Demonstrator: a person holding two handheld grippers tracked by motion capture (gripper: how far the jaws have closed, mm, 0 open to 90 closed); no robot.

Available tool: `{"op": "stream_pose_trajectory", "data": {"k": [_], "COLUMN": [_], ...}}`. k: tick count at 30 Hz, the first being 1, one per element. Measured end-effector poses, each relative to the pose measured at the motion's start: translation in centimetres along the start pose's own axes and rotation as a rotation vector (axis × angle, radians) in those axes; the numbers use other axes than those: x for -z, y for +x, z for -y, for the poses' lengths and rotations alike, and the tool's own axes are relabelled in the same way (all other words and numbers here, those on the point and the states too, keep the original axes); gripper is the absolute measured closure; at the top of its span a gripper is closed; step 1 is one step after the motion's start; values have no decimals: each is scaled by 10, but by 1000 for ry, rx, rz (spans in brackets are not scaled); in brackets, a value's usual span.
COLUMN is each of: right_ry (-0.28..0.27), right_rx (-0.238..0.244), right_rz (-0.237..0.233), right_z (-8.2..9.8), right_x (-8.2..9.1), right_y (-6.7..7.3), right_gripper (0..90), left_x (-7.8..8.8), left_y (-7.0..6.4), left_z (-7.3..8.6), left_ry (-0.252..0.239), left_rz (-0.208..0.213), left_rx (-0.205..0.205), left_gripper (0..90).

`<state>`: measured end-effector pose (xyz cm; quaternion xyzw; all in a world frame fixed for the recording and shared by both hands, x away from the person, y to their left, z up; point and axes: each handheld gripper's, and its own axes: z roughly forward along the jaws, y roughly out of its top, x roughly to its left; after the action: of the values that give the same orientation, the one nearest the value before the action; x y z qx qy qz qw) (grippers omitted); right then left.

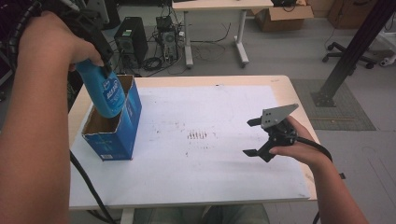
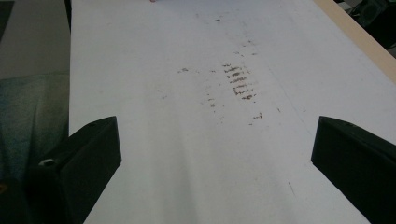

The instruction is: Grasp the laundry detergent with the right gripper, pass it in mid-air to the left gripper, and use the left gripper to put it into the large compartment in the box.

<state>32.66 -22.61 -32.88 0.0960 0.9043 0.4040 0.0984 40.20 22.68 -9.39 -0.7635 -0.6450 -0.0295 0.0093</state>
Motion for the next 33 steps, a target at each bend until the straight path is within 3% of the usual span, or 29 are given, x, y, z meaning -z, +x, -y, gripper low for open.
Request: {"op": "stream_pose_trajectory", "data": {"k": [7, 13, 21, 33], "right_ry": [8, 13, 21, 19], "right_rx": [3, -5, -13, -1], "right_rz": [-2, -4, -4, -11], "right_z": [0, 3, 4, 2], "right_x": [1, 1, -1, -3], "right_y": [-1, -2, -3, 2], "right_gripper": [16, 16, 17, 18], "left_x": [-8, -25, -50, -81], "left_y": [16, 29, 37, 38], "left_z": [-3, -9, -12, -16], "left_ry": [9, 21, 42, 70], "left_rz": [8, 4, 12, 18], "left_rx": [51, 92, 97, 90], "left_gripper": [386, 386, 386, 386]}}
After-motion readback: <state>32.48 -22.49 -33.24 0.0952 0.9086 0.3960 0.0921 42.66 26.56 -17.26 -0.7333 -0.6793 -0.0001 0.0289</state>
